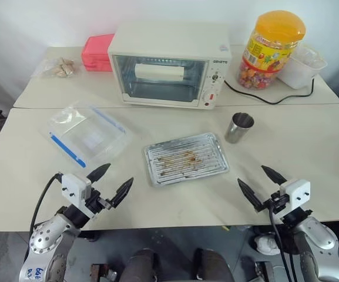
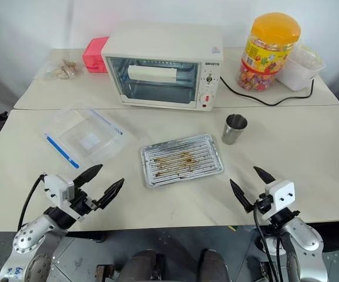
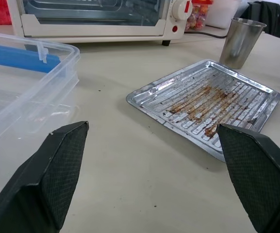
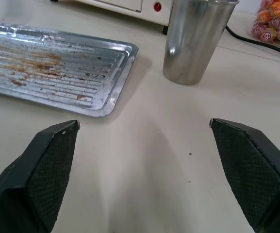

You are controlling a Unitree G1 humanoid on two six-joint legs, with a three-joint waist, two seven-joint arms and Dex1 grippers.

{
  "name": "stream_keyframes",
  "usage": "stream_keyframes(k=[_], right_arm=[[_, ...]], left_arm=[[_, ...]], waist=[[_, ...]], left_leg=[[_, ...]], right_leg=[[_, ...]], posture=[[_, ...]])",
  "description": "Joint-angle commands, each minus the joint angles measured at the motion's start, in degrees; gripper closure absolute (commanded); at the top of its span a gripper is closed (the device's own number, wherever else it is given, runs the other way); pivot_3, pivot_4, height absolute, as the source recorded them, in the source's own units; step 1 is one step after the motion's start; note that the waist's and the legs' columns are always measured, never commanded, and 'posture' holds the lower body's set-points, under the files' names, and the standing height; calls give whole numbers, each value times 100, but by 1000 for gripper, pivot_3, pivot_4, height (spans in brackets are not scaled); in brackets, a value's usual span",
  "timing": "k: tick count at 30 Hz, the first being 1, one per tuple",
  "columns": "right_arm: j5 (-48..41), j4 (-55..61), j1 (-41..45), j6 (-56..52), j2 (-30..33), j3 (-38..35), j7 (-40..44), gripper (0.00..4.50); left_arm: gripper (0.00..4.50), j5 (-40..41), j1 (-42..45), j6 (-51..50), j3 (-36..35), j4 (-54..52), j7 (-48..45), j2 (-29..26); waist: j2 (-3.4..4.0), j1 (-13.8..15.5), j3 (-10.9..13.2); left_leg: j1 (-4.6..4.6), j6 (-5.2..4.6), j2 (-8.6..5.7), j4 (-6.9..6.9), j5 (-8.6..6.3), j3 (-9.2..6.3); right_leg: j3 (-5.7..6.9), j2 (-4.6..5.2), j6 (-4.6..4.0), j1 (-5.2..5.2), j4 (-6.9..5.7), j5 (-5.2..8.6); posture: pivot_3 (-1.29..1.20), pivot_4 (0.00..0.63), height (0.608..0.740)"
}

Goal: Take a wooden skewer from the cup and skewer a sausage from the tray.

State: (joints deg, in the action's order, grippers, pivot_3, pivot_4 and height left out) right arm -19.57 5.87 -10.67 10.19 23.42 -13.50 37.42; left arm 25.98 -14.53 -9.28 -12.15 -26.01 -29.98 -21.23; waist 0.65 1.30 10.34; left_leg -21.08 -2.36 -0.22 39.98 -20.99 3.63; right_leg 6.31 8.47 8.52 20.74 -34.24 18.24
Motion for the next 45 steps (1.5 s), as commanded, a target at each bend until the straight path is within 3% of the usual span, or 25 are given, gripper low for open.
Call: stream_keyframes(k=[1, 45], right_arm=[[-8, 115, -70, 72, 5, -51, -33, 0], [132, -20, -35, 78, -94, 38, -160, 0]], left_arm=[[26, -25, -66, 63, -8, -92, 28, 20], [26, -274, -9, 116, 90, -96, 390, 143]], waist=[[0, -1, 0], [0, -1, 0]], left_leg=[[0, 0, 0, 0, 0, 0], [0, 0, 0, 0, 0, 0]], right_leg=[[0, 0, 0, 0, 0, 0], [0, 0, 0, 0, 0, 0]], posture=[[0, 150, 740], [0, 150, 740]])
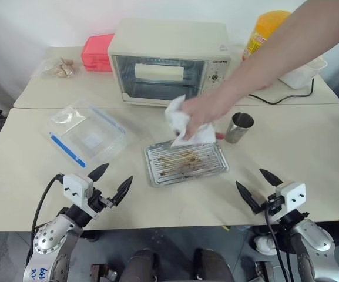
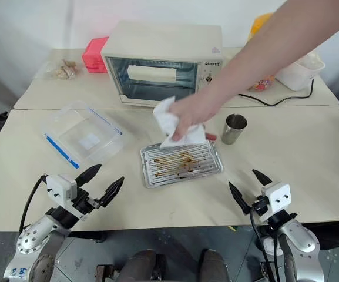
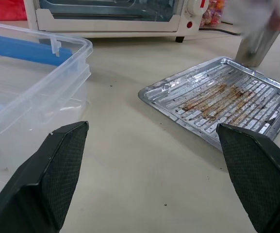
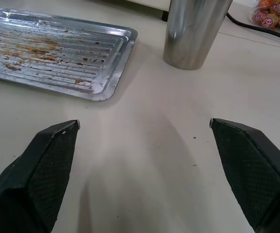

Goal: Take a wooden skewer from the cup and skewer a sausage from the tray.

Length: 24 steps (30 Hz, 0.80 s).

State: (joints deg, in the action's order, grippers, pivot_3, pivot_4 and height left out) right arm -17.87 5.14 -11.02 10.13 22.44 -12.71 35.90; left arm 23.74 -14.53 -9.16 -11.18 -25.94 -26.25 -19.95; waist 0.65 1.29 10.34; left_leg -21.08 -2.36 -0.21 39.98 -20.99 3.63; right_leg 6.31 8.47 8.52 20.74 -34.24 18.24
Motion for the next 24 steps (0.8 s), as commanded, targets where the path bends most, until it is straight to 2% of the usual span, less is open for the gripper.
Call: stream_keyframes(k=[1, 24], right_arm=[[-36, 51, 14, 74, 2, -31, -11, 0], [-24, -19, 246, 9, -5, 95, -17, 0]], left_arm=[[26, -51, -5, 96, -13, -96, 15, 9], [26, -166, -113, 113, -14, -140, 66, 110]], waist=[[0, 0, 0], [0, 1, 0]], left_leg=[[0, 0, 0, 0, 0, 0], [0, 0, 0, 0, 0, 0]], right_leg=[[0, 0, 0, 0, 0, 0], [0, 0, 0, 0, 0, 0]], posture=[[0, 150, 740], [0, 150, 740]])
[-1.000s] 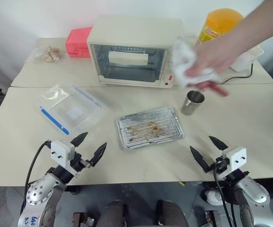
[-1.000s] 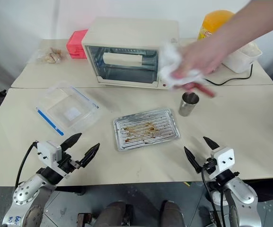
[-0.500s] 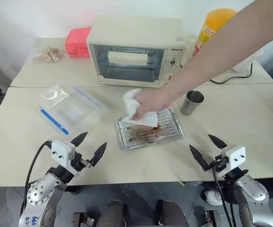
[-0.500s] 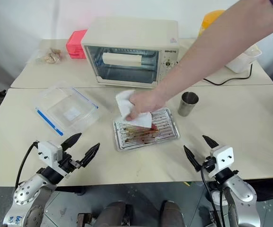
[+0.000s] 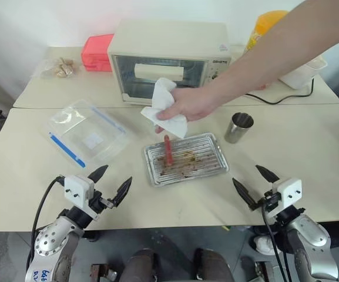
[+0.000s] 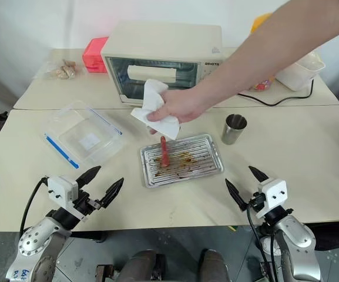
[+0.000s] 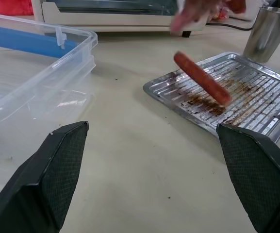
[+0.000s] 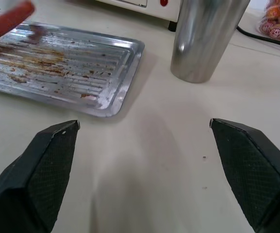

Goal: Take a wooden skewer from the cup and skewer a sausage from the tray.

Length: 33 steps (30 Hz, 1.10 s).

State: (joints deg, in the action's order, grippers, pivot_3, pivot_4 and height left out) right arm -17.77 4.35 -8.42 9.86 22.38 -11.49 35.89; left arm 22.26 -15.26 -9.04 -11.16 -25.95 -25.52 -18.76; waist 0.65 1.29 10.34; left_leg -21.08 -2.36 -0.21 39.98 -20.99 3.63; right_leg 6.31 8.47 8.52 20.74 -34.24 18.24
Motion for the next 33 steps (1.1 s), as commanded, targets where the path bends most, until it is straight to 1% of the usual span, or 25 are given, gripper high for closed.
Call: stream_keyframes(k=[1, 19, 28, 33], right_arm=[[-32, 47, -12, 40, 4, -31, -13, 0], [-89, 7, 10, 18, -111, -76, -97, 0], [-91, 24, -144, 4, -106, -102, -110, 0], [-132, 34, -151, -35, -71, -55, -30, 0]], left_arm=[[26, -16, -43, 101, -24, -139, -14, -16], [26, -31, 147, 73, 16, 5, -98, -80], [26, -22, 126, 72, -65, 17, -70, -100], [26, -10, 92, -13, 66, -86, -119, -107]], waist=[[0, 0, 0], [0, 4, 0], [0, 0, 0], [0, -3, 0]], left_leg=[[0, 0, 0, 0, 0, 0], [0, 0, 0, 0, 0, -1], [0, 0, 0, 0, 0, 0], [0, 0, 0, 0, 0, 0]], right_leg=[[0, 0, 0, 0, 0, 0], [0, 0, 0, 1, 0, 0], [0, 0, 0, 1, 0, 0], [0, 0, 0, 0, 0, 0]], posture=[[0, 150, 740], [0, 150, 740], [0, 150, 740], [0, 150, 740]])
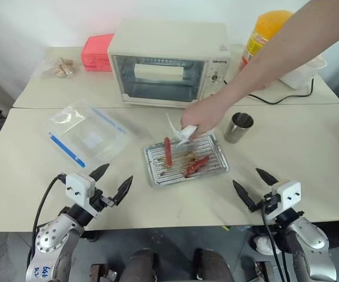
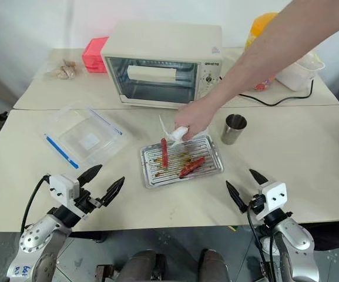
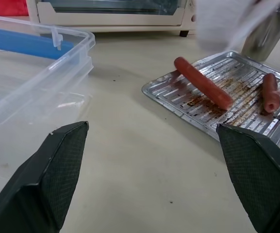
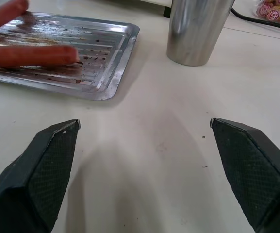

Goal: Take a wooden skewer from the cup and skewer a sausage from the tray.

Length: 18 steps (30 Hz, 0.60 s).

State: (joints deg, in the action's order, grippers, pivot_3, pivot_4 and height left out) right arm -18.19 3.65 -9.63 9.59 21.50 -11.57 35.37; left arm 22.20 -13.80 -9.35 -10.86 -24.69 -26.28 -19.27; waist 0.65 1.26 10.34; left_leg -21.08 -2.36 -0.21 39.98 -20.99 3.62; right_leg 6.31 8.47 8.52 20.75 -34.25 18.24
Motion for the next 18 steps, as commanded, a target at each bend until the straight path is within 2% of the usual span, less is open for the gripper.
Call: stream_keyframes(k=[1, 18], right_arm=[[-86, 111, -51, -6, 19, -49, 20, 0], [-102, 233, -202, -64, 53, -25, 69, 0]], left_arm=[[26, -10, -80, 17, 38, -228, -39, -54], [26, 17, -128, -53, -26, -281, 62, -41]], waist=[[0, -3, 0], [0, 2, 0]], left_leg=[[0, 0, 0, 0, 0, 0], [0, 0, 0, 0, 0, -1]], right_leg=[[0, 0, 0, 0, 0, 0], [0, 0, 0, -1, 0, 0]], posture=[[0, 150, 740], [0, 150, 740]])
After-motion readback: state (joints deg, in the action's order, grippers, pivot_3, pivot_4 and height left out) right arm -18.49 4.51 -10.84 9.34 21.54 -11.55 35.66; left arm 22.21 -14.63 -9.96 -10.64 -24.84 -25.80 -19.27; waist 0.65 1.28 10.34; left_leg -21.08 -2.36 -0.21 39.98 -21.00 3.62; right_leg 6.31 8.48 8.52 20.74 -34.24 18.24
